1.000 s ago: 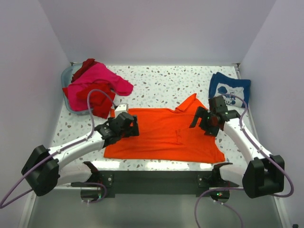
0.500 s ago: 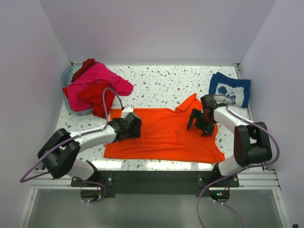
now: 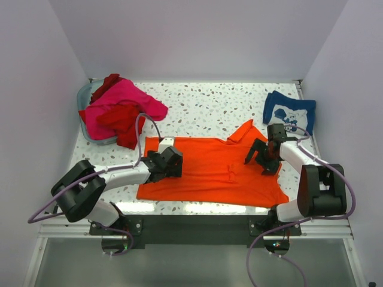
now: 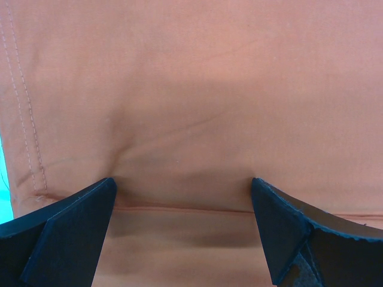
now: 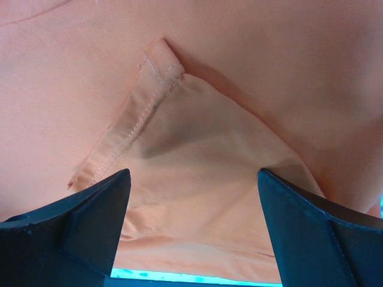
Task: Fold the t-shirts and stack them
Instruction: Fold the tshirt
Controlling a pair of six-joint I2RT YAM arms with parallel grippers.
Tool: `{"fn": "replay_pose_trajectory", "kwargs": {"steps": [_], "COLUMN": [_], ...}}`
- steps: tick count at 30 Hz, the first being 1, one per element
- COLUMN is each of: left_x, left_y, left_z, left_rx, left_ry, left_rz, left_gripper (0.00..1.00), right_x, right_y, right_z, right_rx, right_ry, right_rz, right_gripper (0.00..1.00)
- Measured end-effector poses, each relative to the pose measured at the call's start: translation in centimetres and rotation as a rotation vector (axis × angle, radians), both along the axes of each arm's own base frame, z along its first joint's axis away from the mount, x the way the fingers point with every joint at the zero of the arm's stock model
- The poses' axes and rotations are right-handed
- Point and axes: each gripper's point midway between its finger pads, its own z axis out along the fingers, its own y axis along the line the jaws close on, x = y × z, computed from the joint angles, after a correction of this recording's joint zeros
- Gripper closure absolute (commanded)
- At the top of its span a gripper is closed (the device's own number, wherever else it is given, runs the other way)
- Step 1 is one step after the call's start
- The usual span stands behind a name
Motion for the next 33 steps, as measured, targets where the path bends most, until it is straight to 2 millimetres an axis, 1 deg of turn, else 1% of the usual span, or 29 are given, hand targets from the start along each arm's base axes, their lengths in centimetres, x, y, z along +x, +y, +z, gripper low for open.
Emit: {"fn": "replay_pose_trajectory", "kwargs": {"steps": [4, 8, 11, 12, 15, 18, 20, 22, 24, 25, 27, 30, 33], "left_x": [-0.3, -0.4, 0.2, 0.8, 3.9, 7.8, 9.8, 11.2, 12.1, 12.4, 12.8, 13.5, 13.9], "left_y": [-0.6, -0.6, -0.6, -0.9, -0.4, 1.2, 2.4, 2.9, 3.1, 3.2, 3.5, 4.6, 6.2], "left_z": [0.0, 0.2, 1.3, 2.1, 4.8, 7.4, 8.1, 7.8, 6.8, 6.1, 4.8, 2.9, 1.9], "left_rx": [-0.003, 0.007, 0.021, 0.017, -0.012, -0.025, -0.002, 0.026, 0.056, 0.075, 0.106, 0.143, 0.16], "left_ry": [-0.004, 0.004, -0.002, -0.015, -0.062, -0.118, -0.136, -0.133, -0.112, -0.097, -0.066, -0.024, 0.002], "left_rz": [-0.021, -0.02, -0.01, -0.01, 0.054, 0.142, 0.19, 0.21, 0.217, 0.217, 0.221, 0.248, 0.286], "left_gripper": [0.0, 0.0, 0.0, 0.0, 0.0, 0.0, 0.0, 0.04, 0.1, 0.12, 0.14, 0.18, 0.2], "right_x": [-0.1, -0.2, -0.6, -0.8, -0.9, -0.6, -0.3, 0.1, 0.4, 0.5, 0.5, 0.3, 0.4], "right_y": [-0.5, -0.6, -0.7, -0.7, -0.8, -0.7, -0.6, -0.4, -0.1, 0.0, 0.2, 0.5, 0.6], "right_z": [0.0, 0.0, 0.1, 0.1, 0.7, 1.9, 2.9, 4.0, 4.9, 5.3, 5.9, 7.0, 7.9], "right_rx": [-0.004, -0.007, -0.013, -0.015, -0.018, -0.013, -0.003, 0.004, 0.017, 0.021, 0.035, 0.049, 0.052], "right_ry": [0.002, 0.002, 0.012, 0.018, 0.023, -0.01, -0.043, -0.08, -0.106, -0.116, -0.132, -0.15, -0.171], "right_rz": [-0.013, 0.004, 0.023, 0.027, 0.042, 0.056, 0.065, 0.075, 0.085, 0.089, 0.101, 0.115, 0.128], "right_gripper": [0.09, 0.09, 0.09, 0.09, 0.09, 0.09, 0.09, 0.1, 0.1, 0.1, 0.1, 0.1, 0.1]}}
